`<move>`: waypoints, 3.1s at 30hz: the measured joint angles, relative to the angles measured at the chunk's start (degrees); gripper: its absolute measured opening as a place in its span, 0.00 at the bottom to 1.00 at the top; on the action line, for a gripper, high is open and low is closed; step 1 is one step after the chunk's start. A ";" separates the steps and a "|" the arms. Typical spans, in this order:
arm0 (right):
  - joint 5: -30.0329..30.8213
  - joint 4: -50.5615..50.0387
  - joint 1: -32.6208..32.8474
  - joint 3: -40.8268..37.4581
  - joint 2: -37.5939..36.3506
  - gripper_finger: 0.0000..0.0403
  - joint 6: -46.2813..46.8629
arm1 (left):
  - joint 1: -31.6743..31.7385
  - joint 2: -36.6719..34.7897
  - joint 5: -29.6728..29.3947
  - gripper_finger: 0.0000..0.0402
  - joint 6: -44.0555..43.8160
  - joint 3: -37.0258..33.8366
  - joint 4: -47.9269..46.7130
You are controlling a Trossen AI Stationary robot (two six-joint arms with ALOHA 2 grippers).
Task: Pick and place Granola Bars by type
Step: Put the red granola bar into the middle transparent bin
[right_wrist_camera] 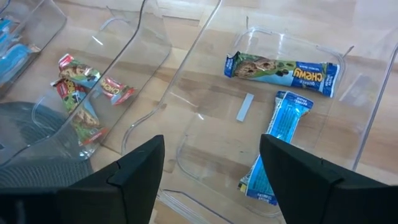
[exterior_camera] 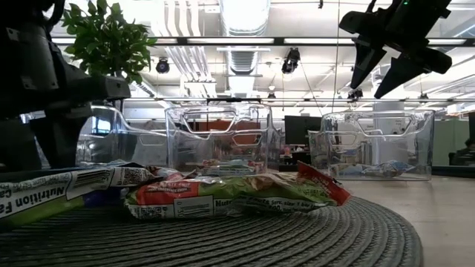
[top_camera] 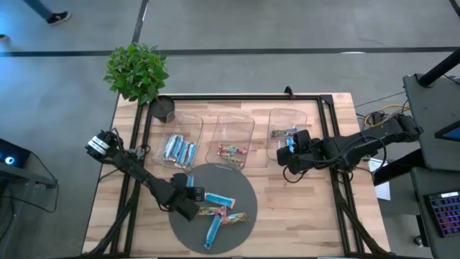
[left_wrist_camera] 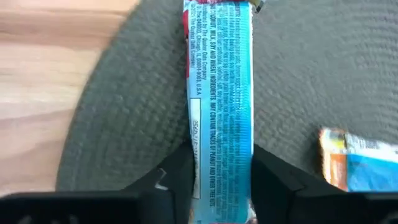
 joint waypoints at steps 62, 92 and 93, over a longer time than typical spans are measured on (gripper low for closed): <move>-12.85 35.67 8.28 1.31 3.20 0.61 -47.76 | 0.03 -4.39 3.51 0.45 61.30 27.44 -2.49; -28.81 27.72 14.85 29.85 45.64 0.59 -64.49 | -21.64 -4.83 -26.65 0.45 23.35 12.72 14.11; -28.81 26.92 14.91 31.32 46.91 0.59 -64.33 | -22.23 -4.99 -27.37 0.45 23.75 12.20 15.14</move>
